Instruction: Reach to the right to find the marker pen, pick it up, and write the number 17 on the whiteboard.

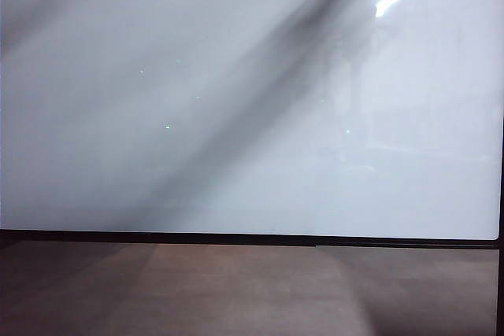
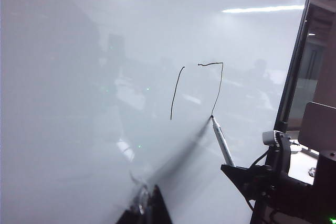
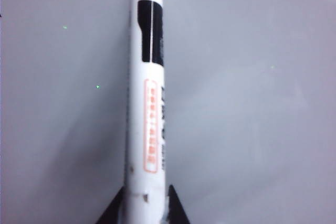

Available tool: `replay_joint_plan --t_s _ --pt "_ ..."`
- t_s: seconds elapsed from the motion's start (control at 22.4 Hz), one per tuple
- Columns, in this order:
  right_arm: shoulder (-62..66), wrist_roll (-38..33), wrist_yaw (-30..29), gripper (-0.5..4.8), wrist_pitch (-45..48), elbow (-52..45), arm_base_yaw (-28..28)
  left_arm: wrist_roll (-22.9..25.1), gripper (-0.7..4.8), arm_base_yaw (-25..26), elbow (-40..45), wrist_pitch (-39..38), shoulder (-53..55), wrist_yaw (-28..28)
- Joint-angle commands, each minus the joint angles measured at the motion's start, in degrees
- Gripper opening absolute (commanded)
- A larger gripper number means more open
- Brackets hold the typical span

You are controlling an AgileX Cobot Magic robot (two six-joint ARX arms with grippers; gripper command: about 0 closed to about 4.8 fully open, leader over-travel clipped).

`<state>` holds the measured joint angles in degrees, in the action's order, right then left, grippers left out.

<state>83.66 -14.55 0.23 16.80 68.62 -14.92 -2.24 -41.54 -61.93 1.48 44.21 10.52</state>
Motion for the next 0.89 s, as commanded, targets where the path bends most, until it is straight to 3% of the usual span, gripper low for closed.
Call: replay_joint_plan --t_s 0.04,0.27,0.49,0.63,0.76,0.89 --pt "-3.5 -0.3 0.1 -0.02 -0.8 -0.9 -0.8 0.1 -0.05 -0.1 -0.1 0.8 -0.1 -0.2" --pt "-11.8 -0.5 0.8 -0.02 -1.6 -7.4 -1.4 0.1 -0.05 -0.1 0.0 0.7 0.3 -0.3" --pt "-15.5 -0.4 1.1 -0.02 -3.3 -7.9 -1.4 0.1 -0.05 -0.1 0.0 0.7 0.8 -0.7" --pt "-17.8 -0.2 1.1 -0.02 -3.7 -8.0 -1.4 0.1 -0.05 0.0 1.6 1.4 0.9 -7.7" --pt "-21.8 1.1 1.1 -0.02 -5.4 -8.0 -1.4 0.1 -0.05 0.0 9.5 2.1 -0.1 -18.8" --pt "-25.2 2.8 1.1 -0.02 -8.7 -8.0 -1.4 0.1 -0.05 0.0 15.8 2.6 -1.7 -18.0"
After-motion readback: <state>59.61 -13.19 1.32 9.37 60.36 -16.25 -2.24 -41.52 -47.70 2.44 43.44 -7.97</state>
